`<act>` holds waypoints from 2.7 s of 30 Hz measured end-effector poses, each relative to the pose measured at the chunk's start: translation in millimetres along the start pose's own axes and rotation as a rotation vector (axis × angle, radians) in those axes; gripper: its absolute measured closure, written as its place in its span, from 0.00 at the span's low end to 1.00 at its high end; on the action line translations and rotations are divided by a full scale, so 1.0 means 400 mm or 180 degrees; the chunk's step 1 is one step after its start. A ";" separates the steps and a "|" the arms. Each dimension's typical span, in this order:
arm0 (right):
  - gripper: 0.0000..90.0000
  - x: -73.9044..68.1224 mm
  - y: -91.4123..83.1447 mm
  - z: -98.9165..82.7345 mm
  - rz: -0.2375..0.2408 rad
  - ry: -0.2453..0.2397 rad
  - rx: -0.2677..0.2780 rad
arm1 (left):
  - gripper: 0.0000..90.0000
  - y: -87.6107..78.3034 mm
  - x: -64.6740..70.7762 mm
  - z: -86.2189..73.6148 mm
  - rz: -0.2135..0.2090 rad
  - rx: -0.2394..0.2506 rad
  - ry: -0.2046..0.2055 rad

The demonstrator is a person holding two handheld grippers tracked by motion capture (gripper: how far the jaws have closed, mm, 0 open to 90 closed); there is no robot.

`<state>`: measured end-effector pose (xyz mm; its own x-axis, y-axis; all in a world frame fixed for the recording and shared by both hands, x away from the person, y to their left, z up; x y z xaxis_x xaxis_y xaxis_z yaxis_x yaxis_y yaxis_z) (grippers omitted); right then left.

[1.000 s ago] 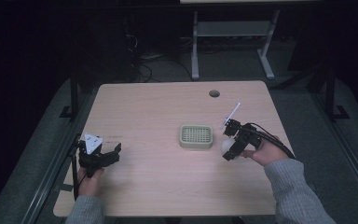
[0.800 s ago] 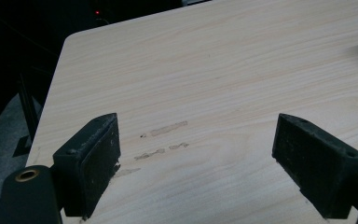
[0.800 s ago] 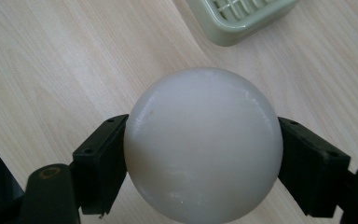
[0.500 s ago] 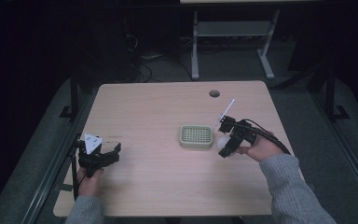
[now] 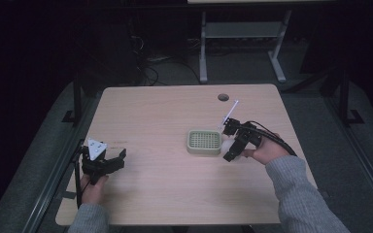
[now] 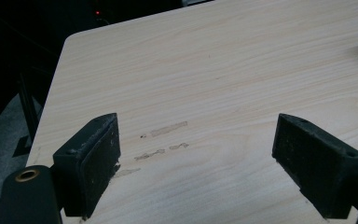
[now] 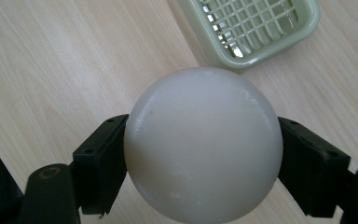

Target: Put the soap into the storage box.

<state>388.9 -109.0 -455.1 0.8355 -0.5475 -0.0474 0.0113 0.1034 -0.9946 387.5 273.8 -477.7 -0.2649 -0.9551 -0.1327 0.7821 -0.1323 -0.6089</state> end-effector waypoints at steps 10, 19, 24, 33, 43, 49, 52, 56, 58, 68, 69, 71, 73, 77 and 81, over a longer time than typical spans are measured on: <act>0.25 -0.001 -0.004 0.023 0.0020 -0.0021 0.0008 | 0.16 0.000 -0.003 0.001 0.0003 0.0006 -0.0015; 0.25 -0.004 -0.001 0.047 0.0040 -0.0063 0.0002 | 0.16 0.000 -0.006 0.000 0.0007 0.0005 -0.0032; 0.25 -0.004 -0.001 0.059 0.0045 -0.0090 -0.0001 | 0.16 0.000 -0.007 -0.001 0.0009 0.0003 -0.0030; 0.25 -0.005 0.002 0.077 0.0063 -0.0111 -0.0010 | 0.16 0.001 -0.006 0.000 0.0005 0.0004 -0.0032; 0.25 -0.006 0.003 0.097 0.0074 -0.0121 -0.0004 | 0.16 0.000 -0.006 0.000 0.0003 0.0004 -0.0035; 0.25 -0.007 0.006 0.110 0.0082 -0.0139 -0.0022 | 0.16 0.000 -0.006 0.000 0.0006 0.0003 -0.0030; 0.25 -0.008 0.008 0.117 0.0085 -0.0148 -0.0023 | 0.16 0.000 -0.006 0.000 0.0005 0.0003 -0.0031; 0.25 -0.008 0.012 0.125 0.0104 -0.0160 -0.0023 | 0.16 0.000 -0.006 0.000 0.0005 0.0004 -0.0032; 0.25 -0.008 0.014 0.128 0.0112 -0.0152 -0.0026 | 0.16 0.000 -0.006 0.000 0.0006 0.0002 -0.0036; 0.25 -0.001 0.023 0.138 0.0136 -0.0147 -0.0041 | 0.16 0.001 -0.006 0.000 0.0015 -0.0002 -0.0030; 0.25 -0.001 0.024 0.140 0.0148 -0.0151 -0.0038 | 0.16 0.001 -0.006 0.000 0.0014 -0.0001 -0.0032; 0.25 0.000 0.025 0.143 0.0141 -0.0149 -0.0049 | 0.16 0.001 -0.006 0.000 0.0015 0.0001 -0.0029; 0.25 0.001 0.025 0.146 0.0142 -0.0147 -0.0059 | 0.16 0.001 -0.006 0.000 0.0017 -0.0003 -0.0033; 0.25 0.003 0.020 0.156 0.0124 -0.0164 -0.0053 | 0.16 0.001 -0.006 0.000 0.0015 0.0000 -0.0033; 0.25 0.004 0.020 0.166 0.0123 -0.0177 -0.0053 | 0.16 0.000 -0.007 0.001 0.0014 0.0008 -0.0034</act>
<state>427.0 -53.8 -457.1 0.8643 -0.4964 -0.0812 -0.0303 0.1096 -0.9935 388.7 276.2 -477.1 -0.2555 -0.9584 -0.1271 0.7846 -0.1288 -0.6065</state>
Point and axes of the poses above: each handheld gripper's, and its own axes: y roughly forward along the jaws, z roughly out of its top, x roughly to its right, the point moved 10 cm from there along y, roughly forward along the jaws, and after that the axes turned 9 degrees about -x, right-handed, at the moved point
